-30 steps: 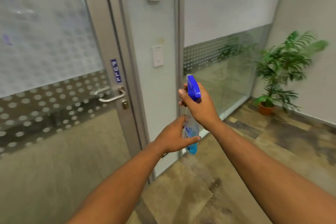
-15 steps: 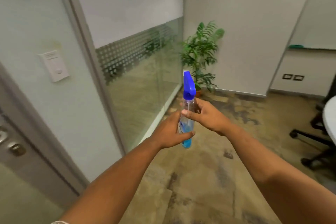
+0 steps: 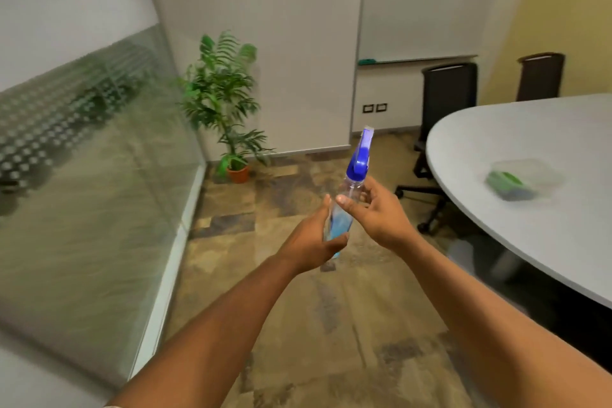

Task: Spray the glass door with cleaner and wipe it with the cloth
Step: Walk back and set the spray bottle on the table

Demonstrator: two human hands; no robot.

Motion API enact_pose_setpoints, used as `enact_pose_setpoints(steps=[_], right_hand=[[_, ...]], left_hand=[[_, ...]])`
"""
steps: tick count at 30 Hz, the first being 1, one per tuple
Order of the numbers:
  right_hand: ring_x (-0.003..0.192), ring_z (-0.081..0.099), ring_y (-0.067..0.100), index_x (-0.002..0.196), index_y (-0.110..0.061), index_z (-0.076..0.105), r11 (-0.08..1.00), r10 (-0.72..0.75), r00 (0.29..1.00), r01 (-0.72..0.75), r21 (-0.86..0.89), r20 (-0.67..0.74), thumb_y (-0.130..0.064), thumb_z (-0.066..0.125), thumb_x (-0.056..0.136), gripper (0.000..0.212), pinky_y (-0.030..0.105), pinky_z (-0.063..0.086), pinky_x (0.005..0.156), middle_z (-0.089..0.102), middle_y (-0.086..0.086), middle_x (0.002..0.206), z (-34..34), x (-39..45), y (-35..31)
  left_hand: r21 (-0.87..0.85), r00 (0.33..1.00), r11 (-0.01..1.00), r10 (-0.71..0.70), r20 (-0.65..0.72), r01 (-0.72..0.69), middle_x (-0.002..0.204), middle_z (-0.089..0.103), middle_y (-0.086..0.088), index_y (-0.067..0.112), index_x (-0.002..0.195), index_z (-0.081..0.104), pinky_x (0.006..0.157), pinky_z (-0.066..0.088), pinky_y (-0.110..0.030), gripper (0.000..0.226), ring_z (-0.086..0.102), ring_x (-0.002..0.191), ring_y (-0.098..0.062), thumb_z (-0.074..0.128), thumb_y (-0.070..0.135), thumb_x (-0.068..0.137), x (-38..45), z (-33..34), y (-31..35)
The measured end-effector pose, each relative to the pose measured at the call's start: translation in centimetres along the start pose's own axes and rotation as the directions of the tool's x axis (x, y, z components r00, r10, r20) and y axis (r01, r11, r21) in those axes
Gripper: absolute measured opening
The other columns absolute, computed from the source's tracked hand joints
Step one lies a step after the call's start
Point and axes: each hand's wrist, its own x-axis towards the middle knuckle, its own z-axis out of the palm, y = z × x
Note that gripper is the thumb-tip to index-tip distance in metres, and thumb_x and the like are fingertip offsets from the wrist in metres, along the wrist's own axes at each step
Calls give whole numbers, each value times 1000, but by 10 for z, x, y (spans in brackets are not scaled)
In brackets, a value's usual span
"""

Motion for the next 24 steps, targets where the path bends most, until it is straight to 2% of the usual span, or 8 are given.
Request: enact_pose_setpoints(steps=[6, 11, 17, 21, 24], right_hand=[[92, 68, 8, 110, -24, 60, 994, 82, 986, -91, -60, -142, -41, 68, 90, 27, 33, 59, 85, 69, -12, 97, -65, 37, 55], [86, 66, 2, 104, -23, 57, 989, 79, 974, -104, -108, -214, -43, 65, 92, 24, 22, 54, 74, 66, -17, 92, -123, 72, 99], [93, 64, -5, 112, -32, 56, 981, 119, 947, -159, -114, -298, -50, 65, 89, 31, 33, 57, 87, 63, -29, 98, -173, 108, 148], [101, 66, 8, 119, -30, 56, 970, 187, 926, -226, -86, -329, -50, 68, 88, 40, 40, 59, 88, 66, -17, 106, -205, 131, 173], [96, 63, -7, 122, -31, 56, 963, 214, 925, -253, -91, -313, -43, 70, 88, 38, 26, 57, 83, 64, -19, 107, -232, 147, 188]], left_hand=[[-5, 990, 991, 137, 30, -137, 140, 60, 4, 33, 158, 24, 96, 56, -37, 78, 63, 117, -15, 64, 43, 92, 86, 61, 30], [-42, 983, 984, 175, 47, -173, 139, 59, 7, 36, 151, 32, 98, 55, -34, 68, 62, 118, -13, 67, 46, 93, 153, 109, 67], [-20, 975, 988, 157, 157, -155, 125, 68, 7, 34, 139, 49, 90, 54, -30, 52, 65, 111, -12, 69, 42, 91, 235, 143, 90], [-23, 950, 982, 189, 250, -189, 131, 64, 5, 31, 141, 48, 98, 55, -36, 54, 62, 115, -15, 69, 37, 92, 285, 160, 105], [-61, 925, 974, 227, 305, -219, 132, 64, 5, 32, 142, 47, 96, 54, -35, 54, 62, 114, -16, 68, 33, 93, 321, 173, 112]])
